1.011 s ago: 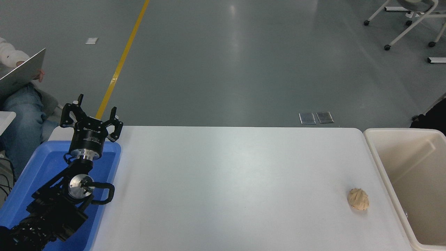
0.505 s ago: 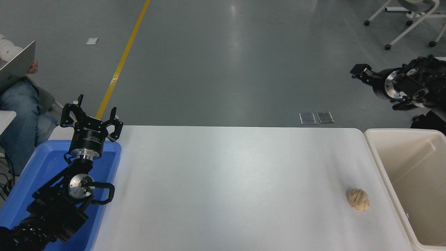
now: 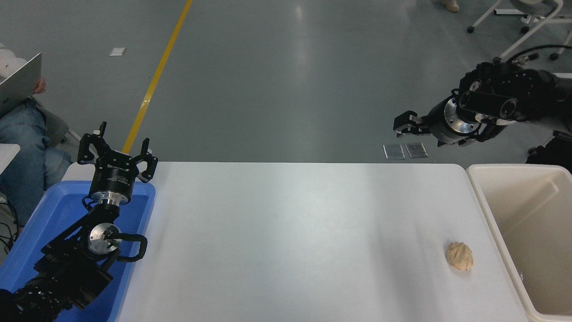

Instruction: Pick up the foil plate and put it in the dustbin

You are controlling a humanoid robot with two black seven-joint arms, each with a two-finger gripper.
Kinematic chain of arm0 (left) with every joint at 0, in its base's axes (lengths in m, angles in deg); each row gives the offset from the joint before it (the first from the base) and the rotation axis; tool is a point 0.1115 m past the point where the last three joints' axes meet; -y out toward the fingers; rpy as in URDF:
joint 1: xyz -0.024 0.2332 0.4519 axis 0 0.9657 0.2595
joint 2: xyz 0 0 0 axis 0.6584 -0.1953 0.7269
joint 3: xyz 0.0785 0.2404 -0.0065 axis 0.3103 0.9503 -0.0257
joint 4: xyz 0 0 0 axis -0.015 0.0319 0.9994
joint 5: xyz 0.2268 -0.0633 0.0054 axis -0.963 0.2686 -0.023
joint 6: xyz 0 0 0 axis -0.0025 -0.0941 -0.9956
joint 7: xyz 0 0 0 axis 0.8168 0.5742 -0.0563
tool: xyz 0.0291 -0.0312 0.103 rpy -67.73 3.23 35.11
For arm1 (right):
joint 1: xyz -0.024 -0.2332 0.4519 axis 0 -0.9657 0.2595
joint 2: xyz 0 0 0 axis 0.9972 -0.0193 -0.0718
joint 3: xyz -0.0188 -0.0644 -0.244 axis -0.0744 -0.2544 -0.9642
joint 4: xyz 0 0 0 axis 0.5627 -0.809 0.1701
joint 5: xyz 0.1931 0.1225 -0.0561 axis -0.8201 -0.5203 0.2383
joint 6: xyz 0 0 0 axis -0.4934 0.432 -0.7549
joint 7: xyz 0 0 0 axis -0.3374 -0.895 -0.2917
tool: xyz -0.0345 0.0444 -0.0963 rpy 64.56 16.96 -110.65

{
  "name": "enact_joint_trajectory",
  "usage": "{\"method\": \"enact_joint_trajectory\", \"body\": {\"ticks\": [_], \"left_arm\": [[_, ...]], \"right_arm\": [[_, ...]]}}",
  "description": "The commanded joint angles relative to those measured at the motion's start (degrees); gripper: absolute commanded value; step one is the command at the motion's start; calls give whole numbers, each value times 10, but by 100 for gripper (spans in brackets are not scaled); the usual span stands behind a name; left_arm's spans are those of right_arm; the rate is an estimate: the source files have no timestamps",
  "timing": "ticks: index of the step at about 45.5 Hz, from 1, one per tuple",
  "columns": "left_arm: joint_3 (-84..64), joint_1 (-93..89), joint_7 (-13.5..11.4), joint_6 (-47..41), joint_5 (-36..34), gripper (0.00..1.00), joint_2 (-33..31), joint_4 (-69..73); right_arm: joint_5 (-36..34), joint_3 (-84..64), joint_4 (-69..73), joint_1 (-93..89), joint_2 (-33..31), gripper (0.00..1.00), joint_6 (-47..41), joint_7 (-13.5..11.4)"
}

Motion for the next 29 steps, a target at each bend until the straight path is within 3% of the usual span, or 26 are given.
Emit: {"method": "enact_joint_trajectory", "body": {"ticks": [1, 15, 29], "left_arm": [[0, 0, 0, 0, 0, 99, 0, 0], [0, 0, 0, 0, 0, 99, 0, 0], [0, 0, 0, 0, 0, 99, 0, 0]], "right_arm": [[2, -35, 186, 127, -61, 100, -42, -1], [3, -65, 277, 214, -105, 100, -59, -1], [3, -60, 286, 240, -98, 100, -60, -1]]}}
